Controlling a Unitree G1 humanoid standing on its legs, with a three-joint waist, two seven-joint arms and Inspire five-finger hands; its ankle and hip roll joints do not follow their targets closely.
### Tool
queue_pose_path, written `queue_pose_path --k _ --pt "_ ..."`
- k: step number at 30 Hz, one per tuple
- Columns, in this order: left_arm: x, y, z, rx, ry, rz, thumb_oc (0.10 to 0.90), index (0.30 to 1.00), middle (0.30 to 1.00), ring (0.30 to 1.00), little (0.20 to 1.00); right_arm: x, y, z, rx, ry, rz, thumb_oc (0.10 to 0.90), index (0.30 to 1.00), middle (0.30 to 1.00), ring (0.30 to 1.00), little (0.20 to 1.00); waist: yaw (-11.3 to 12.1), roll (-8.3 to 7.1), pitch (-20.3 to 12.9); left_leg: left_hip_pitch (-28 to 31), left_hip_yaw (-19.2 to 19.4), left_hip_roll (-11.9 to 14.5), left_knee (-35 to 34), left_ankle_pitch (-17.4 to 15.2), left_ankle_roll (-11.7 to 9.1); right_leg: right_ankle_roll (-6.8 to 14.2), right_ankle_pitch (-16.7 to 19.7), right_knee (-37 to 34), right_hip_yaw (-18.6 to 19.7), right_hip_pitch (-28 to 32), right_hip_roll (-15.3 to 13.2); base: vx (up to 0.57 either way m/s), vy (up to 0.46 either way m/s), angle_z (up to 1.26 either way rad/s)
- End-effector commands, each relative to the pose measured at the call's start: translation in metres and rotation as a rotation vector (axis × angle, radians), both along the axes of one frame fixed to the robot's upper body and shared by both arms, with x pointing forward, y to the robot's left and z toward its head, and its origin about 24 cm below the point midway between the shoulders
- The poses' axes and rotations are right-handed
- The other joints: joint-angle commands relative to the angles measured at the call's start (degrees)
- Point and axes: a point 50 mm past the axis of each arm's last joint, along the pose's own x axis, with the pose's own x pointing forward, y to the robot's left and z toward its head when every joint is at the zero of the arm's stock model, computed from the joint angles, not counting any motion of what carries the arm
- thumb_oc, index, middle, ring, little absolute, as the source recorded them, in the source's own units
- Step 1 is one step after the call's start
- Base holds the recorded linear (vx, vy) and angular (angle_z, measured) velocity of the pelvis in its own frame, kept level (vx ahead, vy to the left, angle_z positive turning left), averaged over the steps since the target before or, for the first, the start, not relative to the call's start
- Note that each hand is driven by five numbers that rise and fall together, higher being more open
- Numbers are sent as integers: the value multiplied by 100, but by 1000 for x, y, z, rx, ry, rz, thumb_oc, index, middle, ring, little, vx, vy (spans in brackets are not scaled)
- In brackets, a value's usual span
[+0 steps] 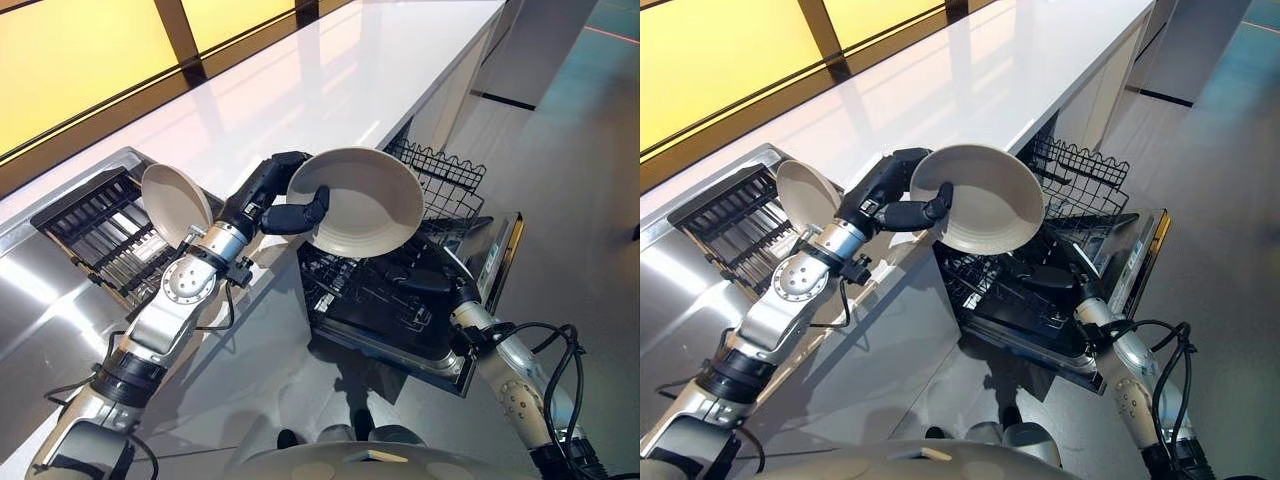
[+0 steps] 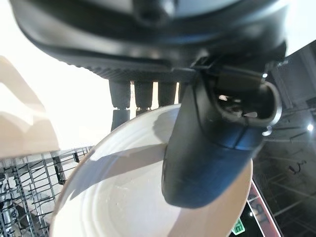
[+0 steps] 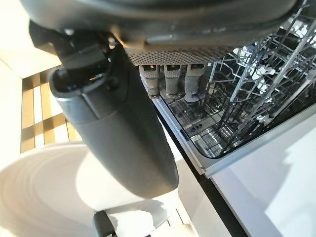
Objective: Pick up plates and place into dishwasher.
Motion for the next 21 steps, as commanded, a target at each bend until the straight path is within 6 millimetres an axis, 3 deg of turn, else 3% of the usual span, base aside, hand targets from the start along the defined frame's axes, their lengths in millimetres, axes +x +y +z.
queue_pose_path --k 1,9,13,21 --pt "16 -21 43 10 -188 -78 100 300 300 300 200 24 10 82 101 -433 55 800 900 900 900 900 -110 -131 -297 41 39 -330 28 -486 355 284 89 23 71 -32 123 -9 -7 -12" --pt "23 -30 36 26 -219 -52 100 300 300 300 200 26 17 83 155 -430 111 800 900 900 900 900 -167 -152 -345 33 84 -319 28 -504 369 269 86 23 144 -57 154 -3 -2 -2" --pt "28 -26 33 11 -238 -21 100 300 300 300 200 26 18 79 172 -406 141 800 900 900 900 900 -204 -170 -373 33 112 -313 28 -511 368 264 81 23 182 -60 163 4 -10 -4" --pt "29 -20 46 -49 -324 -7 100 300 300 300 200 24 19 65 146 -317 224 800 900 900 900 900 -273 -196 -420 22 158 -296 28 -515 350 261 82 23 217 -83 174 4 -6 -6"
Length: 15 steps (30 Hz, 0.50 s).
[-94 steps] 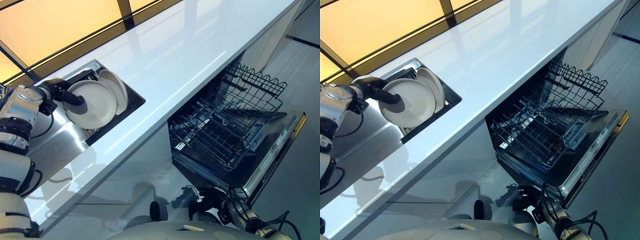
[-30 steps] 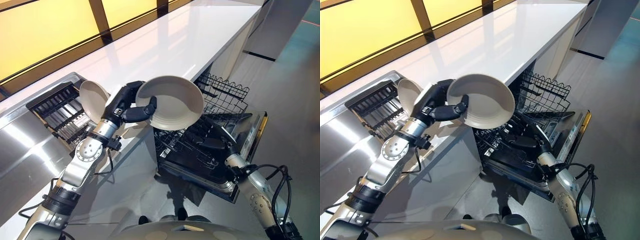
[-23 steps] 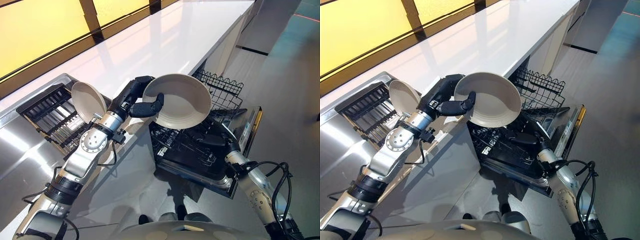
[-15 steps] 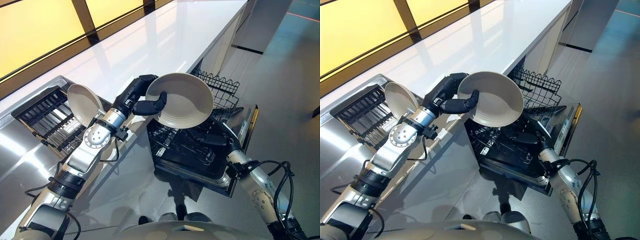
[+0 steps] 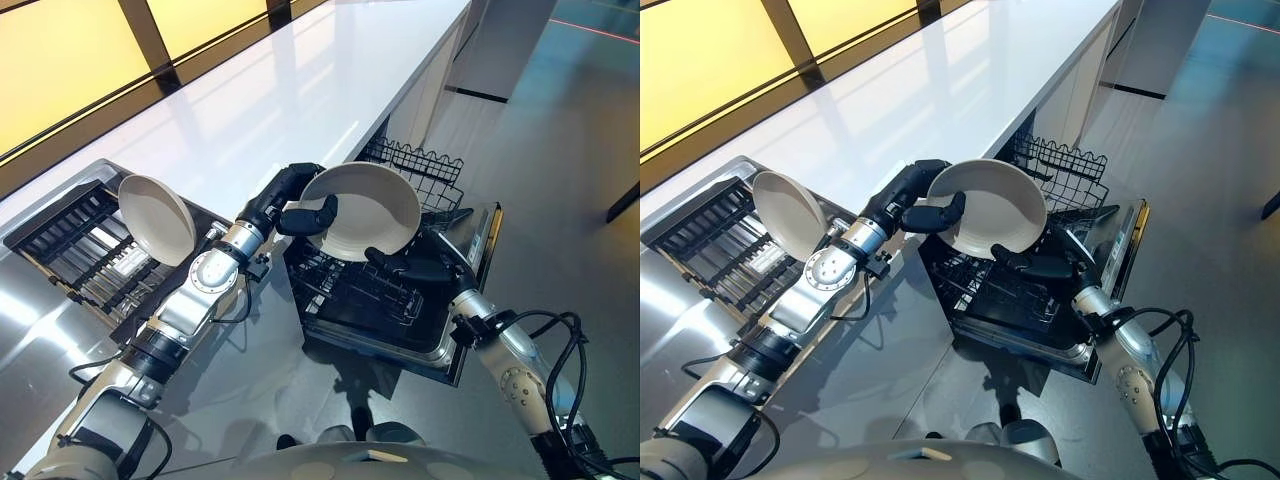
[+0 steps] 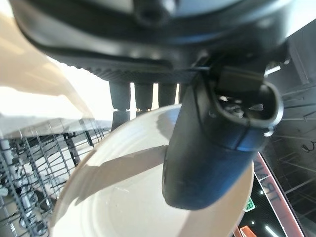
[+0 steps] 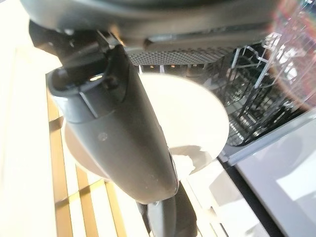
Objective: Pick up plates and place into dishwasher.
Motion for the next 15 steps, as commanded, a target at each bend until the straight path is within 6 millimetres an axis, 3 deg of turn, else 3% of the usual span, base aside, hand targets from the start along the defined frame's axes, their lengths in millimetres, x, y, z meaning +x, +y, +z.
queue_pose_path --k 1,8,14,15 --pt "9 -8 72 -107 -360 -42 100 300 300 300 200 11 9 46 76 -225 92 800 900 900 900 900 -17 -198 -421 -32 -31 -295 28 -470 335 238 46 22 13 -47 167 0 0 0" --pt "6 -10 74 -111 -376 -51 100 300 300 300 200 13 7 47 101 -212 80 800 900 900 900 900 13 -219 -422 -39 -95 -294 28 -463 334 224 41 22 -1 -34 170 0 0 0" --pt "7 -13 64 -91 -318 -71 100 300 300 300 200 13 8 49 131 -238 71 800 900 900 900 900 13 -207 -440 -45 -114 -296 28 -467 343 229 39 22 6 -42 177 0 0 0" --pt "8 -13 62 -90 -311 -76 100 300 300 300 200 12 9 51 162 -257 77 100 300 300 300 200 15 -202 -442 -45 -110 -294 28 -467 346 231 37 22 5 -42 177 0 0 0"
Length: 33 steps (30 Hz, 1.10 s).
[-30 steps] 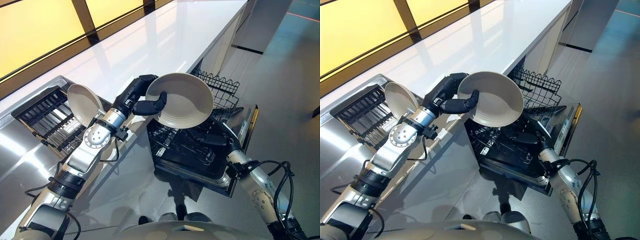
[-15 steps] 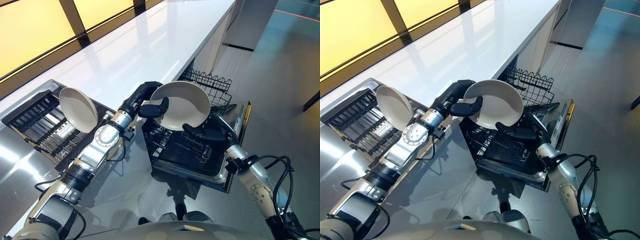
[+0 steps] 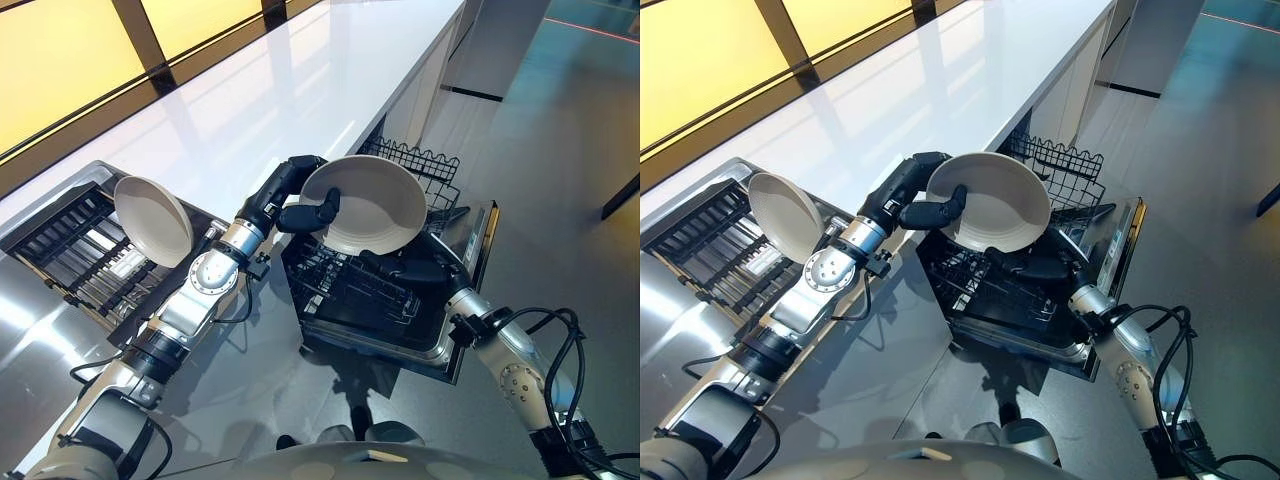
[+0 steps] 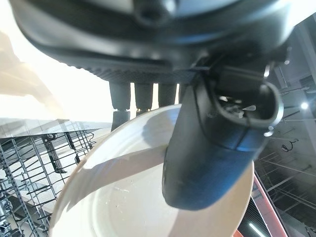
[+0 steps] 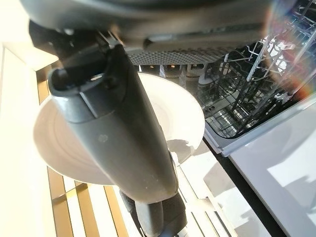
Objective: Pick up plates and place into dishwasher.
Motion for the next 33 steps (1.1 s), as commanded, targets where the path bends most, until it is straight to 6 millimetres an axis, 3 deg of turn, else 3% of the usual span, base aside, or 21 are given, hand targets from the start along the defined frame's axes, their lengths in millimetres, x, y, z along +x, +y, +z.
queue_pose_path --k 1,23,24,28,33 --pt "10 -13 55 -60 -254 -71 100 300 300 300 200 14 8 56 173 -302 39 100 300 300 300 200 24 -184 -437 -43 -110 -292 31 -464 345 228 37 22 9 -42 179 0 0 0" --pt "11 -16 30 -33 -131 -82 100 300 300 300 200 14 2 55 262 -340 -57 100 300 300 300 200 31 -143 -454 -42 -97 -268 31 -465 346 229 20 22 4 -44 180 0 0 0" --pt "11 -15 30 -22 -128 -77 800 900 900 900 900 14 1 55 260 -340 -57 100 300 300 300 200 35 -140 -452 -41 -104 -269 31 -461 341 230 21 22 1 -41 178 0 0 0" --pt "10 -10 36 -15 -153 -73 800 900 900 900 900 14 -1 55 231 -336 -68 100 300 300 300 200 65 -138 -448 -39 -126 -271 31 -456 337 237 14 22 -22 -29 172 0 0 0" --pt "0 6 61 -7 -259 -35 800 900 900 900 900 14 -13 53 140 -338 -153 100 300 300 300 200 166 -120 -433 -59 -206 -272 31 -440 316 240 8 22 -83 -25 159 0 0 0"
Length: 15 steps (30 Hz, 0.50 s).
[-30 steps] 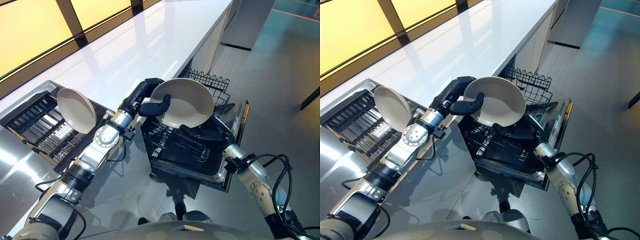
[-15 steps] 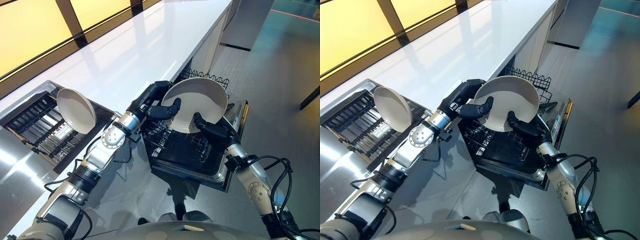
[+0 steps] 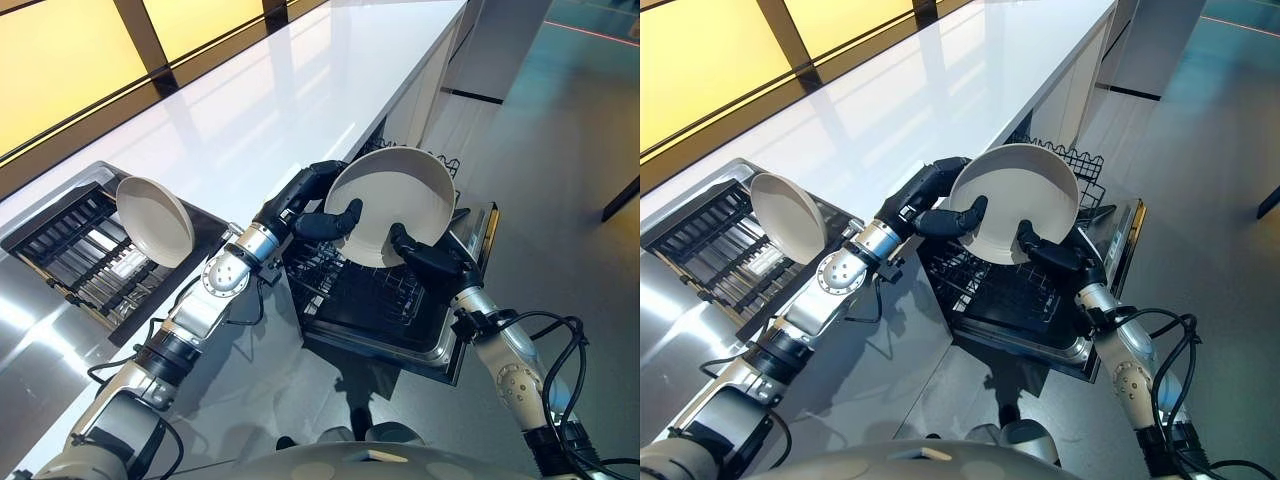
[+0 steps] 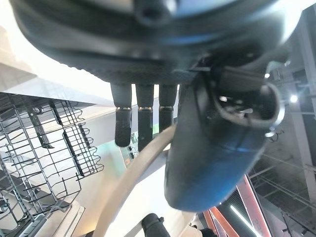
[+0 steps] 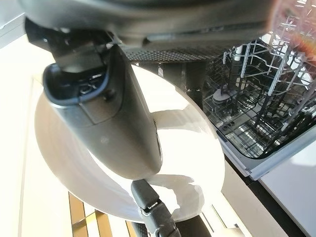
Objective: Pick up plates and place into dishwasher.
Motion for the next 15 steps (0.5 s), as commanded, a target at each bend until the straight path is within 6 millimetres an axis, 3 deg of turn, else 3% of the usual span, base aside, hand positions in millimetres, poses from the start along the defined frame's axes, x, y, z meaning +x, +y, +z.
queue_pose_path --k 1,6,15 --pt "3 30 61 -3 -268 101 800 900 900 900 900 11 -8 55 21 -327 -50 100 300 300 300 200 152 -110 -422 -87 -217 -283 31 -437 311 240 -1 22 -95 -56 157 0 0 0" --pt "-11 46 76 62 -339 171 800 900 900 900 900 8 -27 53 -106 -304 -176 100 300 300 300 200 303 -96 -402 -110 -375 -293 31 -400 289 247 -12 22 -222 -33 130 -2 -8 5" --pt "-24 62 73 92 -338 228 800 900 900 900 900 12 -49 51 -411 -283 -385 100 300 300 300 200 544 -89 -385 -145 -595 -311 31 -346 265 238 -25 22 -408 -1 89 -7 -18 12"
